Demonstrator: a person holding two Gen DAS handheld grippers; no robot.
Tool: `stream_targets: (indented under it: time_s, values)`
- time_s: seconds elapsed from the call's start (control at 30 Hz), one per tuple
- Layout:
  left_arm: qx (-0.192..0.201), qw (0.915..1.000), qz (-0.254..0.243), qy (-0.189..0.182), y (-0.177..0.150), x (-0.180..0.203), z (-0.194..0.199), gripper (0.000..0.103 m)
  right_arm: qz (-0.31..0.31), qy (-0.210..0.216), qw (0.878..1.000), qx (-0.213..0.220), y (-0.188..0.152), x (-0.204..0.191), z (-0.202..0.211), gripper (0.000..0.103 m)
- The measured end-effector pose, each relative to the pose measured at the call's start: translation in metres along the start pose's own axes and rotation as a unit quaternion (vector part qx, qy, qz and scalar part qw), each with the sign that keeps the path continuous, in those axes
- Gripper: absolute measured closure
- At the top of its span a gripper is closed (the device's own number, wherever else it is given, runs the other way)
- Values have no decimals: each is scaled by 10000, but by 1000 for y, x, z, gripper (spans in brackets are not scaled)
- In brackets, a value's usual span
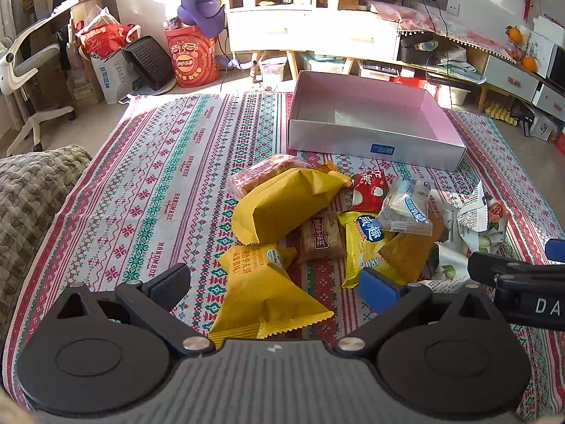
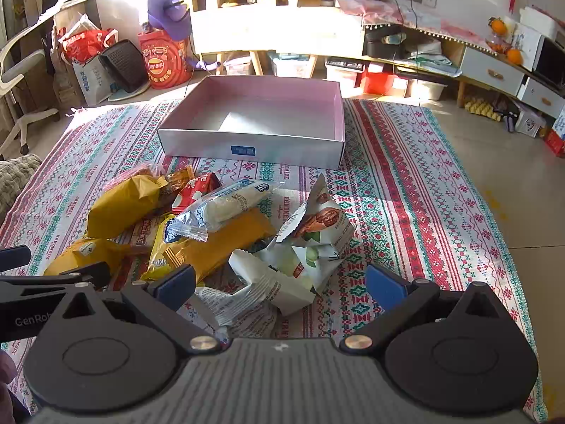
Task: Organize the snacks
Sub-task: 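Move both grippers toward the snack pile in front of the pink box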
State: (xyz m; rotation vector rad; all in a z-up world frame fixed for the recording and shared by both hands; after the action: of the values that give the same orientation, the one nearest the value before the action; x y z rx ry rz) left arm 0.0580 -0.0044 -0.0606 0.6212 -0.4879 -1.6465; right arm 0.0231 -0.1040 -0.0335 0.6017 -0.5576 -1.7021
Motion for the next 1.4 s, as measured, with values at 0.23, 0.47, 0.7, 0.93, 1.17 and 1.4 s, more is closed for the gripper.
stream_targets:
  time_s: [0.23, 0.47, 0.7, 0.93, 1.17, 1.4]
  values:
    - [4, 10000, -1, 1, 1, 0, 0, 0, -3, -4, 10000, 4, 0, 0, -1, 0]
    - [3, 10000, -8, 9, 1, 0, 0, 0, -4, -9, 10000, -3, 1, -1, -1, 0]
    - [-12, 10000, -75, -31, 3, 0, 0, 0, 34, -2, 10000, -54, 1, 0, 1, 0]
    - [-108, 9985, -456, -299, 18, -4, -5, 0, 140, 201, 9997, 71, 16, 1, 2, 1]
    - [-358, 9910, -1083, -698, 33, -5, -21, 0, 301, 629, 9972, -281, 26, 2, -12, 7]
    - [-475, 9850, -1257, -1081, 52, -7, -45, 5, -275, 803, 9907, -1062, 34, 17, -37, 17]
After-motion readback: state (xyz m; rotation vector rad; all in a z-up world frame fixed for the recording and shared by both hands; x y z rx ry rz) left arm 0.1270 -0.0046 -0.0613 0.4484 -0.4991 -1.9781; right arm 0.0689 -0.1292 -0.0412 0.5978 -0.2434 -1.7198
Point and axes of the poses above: each gripper's, at about its wrist camera, not at the fingertips, and z roughly against the way its jaws point, x to its right, y to its top, the point moved 8 cm from there along -z, roughly the way its jaws point, and after that the axes turned 8 degrees about -z, right-handed, at the moved point
